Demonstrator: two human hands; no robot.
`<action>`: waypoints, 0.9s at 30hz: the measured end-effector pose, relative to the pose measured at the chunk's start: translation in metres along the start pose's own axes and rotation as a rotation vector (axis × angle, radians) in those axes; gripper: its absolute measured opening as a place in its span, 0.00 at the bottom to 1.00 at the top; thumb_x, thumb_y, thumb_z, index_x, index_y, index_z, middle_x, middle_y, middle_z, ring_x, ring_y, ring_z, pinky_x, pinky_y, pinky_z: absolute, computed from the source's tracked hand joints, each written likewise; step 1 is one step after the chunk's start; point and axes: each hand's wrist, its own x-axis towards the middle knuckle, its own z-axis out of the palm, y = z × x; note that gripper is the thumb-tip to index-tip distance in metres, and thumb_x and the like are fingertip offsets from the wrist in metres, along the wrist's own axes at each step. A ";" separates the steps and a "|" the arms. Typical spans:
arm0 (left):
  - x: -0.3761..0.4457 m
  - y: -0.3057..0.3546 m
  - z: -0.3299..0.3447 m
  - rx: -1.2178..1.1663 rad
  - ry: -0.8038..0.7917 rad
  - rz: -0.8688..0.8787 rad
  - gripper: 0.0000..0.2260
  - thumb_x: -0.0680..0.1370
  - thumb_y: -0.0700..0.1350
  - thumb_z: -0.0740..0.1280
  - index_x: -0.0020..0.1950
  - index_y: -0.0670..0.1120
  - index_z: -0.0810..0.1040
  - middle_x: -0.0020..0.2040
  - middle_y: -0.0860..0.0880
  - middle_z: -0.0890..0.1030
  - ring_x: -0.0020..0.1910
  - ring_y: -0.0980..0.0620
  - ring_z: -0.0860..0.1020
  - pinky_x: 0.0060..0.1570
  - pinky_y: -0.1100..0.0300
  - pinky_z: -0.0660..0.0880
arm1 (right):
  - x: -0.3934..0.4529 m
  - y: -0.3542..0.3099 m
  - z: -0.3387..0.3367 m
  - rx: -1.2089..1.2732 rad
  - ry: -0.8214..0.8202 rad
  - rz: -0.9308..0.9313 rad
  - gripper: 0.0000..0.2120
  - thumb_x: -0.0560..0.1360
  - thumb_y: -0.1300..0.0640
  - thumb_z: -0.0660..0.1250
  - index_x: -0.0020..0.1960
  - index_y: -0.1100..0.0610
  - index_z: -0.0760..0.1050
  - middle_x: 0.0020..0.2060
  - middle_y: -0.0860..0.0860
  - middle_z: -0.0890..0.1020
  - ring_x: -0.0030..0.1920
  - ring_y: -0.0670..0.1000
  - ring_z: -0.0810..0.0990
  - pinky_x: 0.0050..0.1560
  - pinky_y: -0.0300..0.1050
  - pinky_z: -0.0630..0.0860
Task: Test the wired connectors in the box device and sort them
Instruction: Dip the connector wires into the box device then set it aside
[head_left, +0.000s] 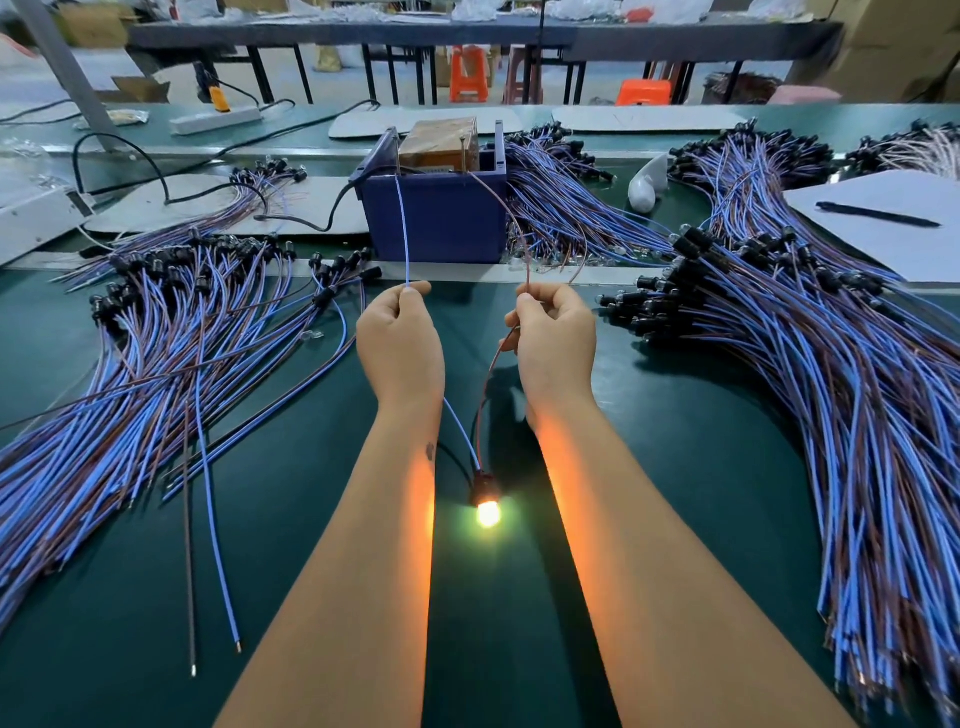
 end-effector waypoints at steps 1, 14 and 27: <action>0.000 0.000 0.000 0.006 -0.007 0.002 0.12 0.80 0.41 0.57 0.46 0.48 0.81 0.22 0.57 0.63 0.21 0.58 0.60 0.22 0.65 0.59 | 0.000 0.000 0.000 -0.007 -0.005 0.000 0.07 0.79 0.62 0.61 0.47 0.53 0.75 0.33 0.48 0.77 0.28 0.39 0.74 0.34 0.37 0.77; -0.001 0.000 0.000 0.015 -0.036 -0.001 0.12 0.79 0.41 0.58 0.43 0.50 0.79 0.21 0.58 0.62 0.21 0.57 0.59 0.23 0.64 0.58 | 0.001 0.000 0.001 -0.009 -0.002 0.006 0.06 0.79 0.64 0.60 0.48 0.56 0.75 0.33 0.49 0.76 0.31 0.43 0.74 0.33 0.38 0.75; -0.002 -0.003 0.000 0.073 -0.106 0.044 0.12 0.79 0.42 0.58 0.44 0.51 0.80 0.20 0.57 0.62 0.20 0.58 0.59 0.21 0.65 0.56 | -0.002 0.000 0.001 -0.113 -0.053 -0.025 0.10 0.79 0.62 0.60 0.43 0.50 0.74 0.34 0.47 0.77 0.34 0.46 0.76 0.43 0.53 0.80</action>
